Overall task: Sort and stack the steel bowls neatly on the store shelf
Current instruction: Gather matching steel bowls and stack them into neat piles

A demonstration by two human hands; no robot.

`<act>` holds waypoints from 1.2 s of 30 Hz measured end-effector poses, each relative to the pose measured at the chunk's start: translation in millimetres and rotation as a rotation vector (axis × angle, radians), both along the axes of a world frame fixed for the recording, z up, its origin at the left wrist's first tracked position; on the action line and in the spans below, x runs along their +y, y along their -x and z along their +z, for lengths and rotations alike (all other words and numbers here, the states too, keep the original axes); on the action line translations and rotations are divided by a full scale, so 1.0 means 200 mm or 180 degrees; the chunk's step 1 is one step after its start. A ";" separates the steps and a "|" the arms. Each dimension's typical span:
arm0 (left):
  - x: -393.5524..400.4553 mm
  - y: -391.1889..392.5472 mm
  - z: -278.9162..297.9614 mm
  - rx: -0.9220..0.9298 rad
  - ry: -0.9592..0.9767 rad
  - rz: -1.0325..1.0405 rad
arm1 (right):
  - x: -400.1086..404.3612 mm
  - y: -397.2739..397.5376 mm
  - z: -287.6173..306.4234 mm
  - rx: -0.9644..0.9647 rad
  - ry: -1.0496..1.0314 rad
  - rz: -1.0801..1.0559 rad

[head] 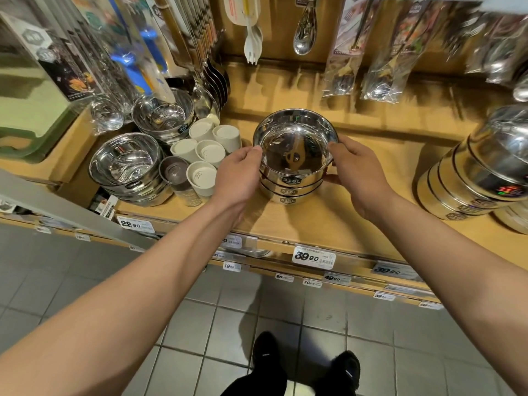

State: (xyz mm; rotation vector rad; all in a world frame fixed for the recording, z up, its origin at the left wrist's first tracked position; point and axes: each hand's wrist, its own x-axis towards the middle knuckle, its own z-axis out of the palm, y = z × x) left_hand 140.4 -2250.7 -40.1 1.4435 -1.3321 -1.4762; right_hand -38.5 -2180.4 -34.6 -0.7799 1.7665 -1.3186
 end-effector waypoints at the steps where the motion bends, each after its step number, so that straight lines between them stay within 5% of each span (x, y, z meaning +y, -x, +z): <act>1: 0.00 0.00 0.00 0.0019 -0.0009 0.0010 | 0.00 0.00 0.00 -0.0041 0.0018 -0.0003; 15: 0.00 -0.02 -0.05 0.0078 -0.0039 0.0021 | 0.00 -0.01 0.01 -0.0096 -0.0080 0.0011; 21: 0.01 0.00 -0.04 0.0425 -0.0427 -0.0227 | 0.04 -0.04 -0.03 -0.0945 -0.0388 -0.0125; 36: -0.04 0.00 -0.02 0.0434 -0.0556 -0.0370 | 0.02 -0.15 -0.03 -0.0932 -0.0269 -0.0268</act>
